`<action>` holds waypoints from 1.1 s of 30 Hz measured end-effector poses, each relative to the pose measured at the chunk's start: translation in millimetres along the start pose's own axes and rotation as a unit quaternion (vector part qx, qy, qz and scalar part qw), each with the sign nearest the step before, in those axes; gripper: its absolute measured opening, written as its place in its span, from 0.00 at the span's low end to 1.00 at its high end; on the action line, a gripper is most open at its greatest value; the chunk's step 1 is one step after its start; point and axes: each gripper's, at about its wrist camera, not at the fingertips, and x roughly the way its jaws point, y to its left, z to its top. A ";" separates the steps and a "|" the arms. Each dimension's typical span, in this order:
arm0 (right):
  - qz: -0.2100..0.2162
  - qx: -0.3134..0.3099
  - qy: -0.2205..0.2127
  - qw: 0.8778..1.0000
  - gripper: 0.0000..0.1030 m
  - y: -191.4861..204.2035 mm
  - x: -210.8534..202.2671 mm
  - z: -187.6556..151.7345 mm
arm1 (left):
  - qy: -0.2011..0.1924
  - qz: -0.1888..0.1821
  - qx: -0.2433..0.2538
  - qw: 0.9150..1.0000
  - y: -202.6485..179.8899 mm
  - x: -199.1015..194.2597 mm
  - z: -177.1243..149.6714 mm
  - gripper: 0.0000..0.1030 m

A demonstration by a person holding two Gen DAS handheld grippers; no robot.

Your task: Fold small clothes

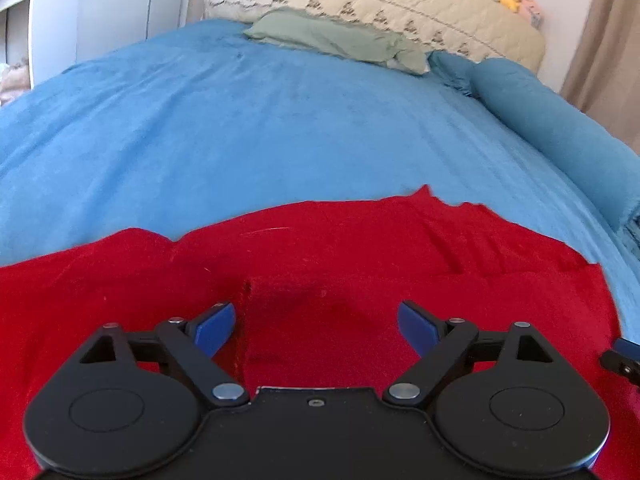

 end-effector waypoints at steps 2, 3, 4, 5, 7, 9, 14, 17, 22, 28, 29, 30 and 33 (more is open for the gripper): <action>-0.002 -0.003 0.000 1.000 0.96 -1.7 -4.4 -1.8 | -0.013 0.002 0.013 1.000 -5.7 -12.8 -5.5 0.89; -0.007 -0.011 0.001 1.000 0.96 -0.7 -6.3 -2.6 | -0.020 0.001 0.019 1.000 -9.0 -18.6 -7.3 0.89; -0.014 -0.013 0.000 1.000 0.96 0.0 -8.1 -3.1 | -0.024 -0.003 0.023 0.999 -11.9 -24.2 -9.8 0.89; -0.024 -0.007 0.000 1.000 0.96 -1.0 -9.8 -4.3 | -0.025 -0.010 0.026 0.999 -14.7 -28.4 -12.3 0.90; -0.021 0.008 0.000 1.000 0.96 -4.0 -12.7 -6.9 | -0.023 -0.020 0.029 0.999 -20.7 -31.6 -15.2 0.90; -0.027 0.002 -0.002 1.000 0.97 2.1 -20.1 -5.2 | -0.024 -0.027 0.034 0.999 -25.1 -32.4 -17.2 0.91; -0.008 -0.033 -0.026 0.999 1.00 23.1 -17.6 12.9 | -0.001 -0.025 0.036 0.999 -29.6 -12.7 -19.3 0.91; -0.026 -0.039 -0.011 0.999 1.00 25.3 12.5 26.0 | 0.009 -0.020 0.029 0.999 -26.4 -3.1 -24.2 0.91; -0.048 0.001 -0.001 0.999 1.00 7.2 42.1 24.1 | 0.008 -0.011 0.059 0.998 -34.2 -1.8 -28.9 0.96; -0.058 -0.014 -0.012 0.998 1.00 24.1 14.8 17.7 | 0.003 -0.021 0.006 1.000 -26.6 -13.9 -31.4 0.96; -0.058 -0.008 -0.006 0.998 1.00 23.4 13.3 14.4 | 0.005 -0.023 0.001 1.000 -23.9 -11.9 -32.7 0.96; -0.059 -0.003 0.003 0.998 1.00 20.6 13.5 11.0 | 0.006 -0.023 0.001 1.000 -23.2 -10.4 -33.1 0.96; -0.066 -0.017 0.008 0.998 1.00 23.4 16.1 9.0 | 0.015 -0.014 -0.002 1.000 -27.9 -14.9 -27.1 0.96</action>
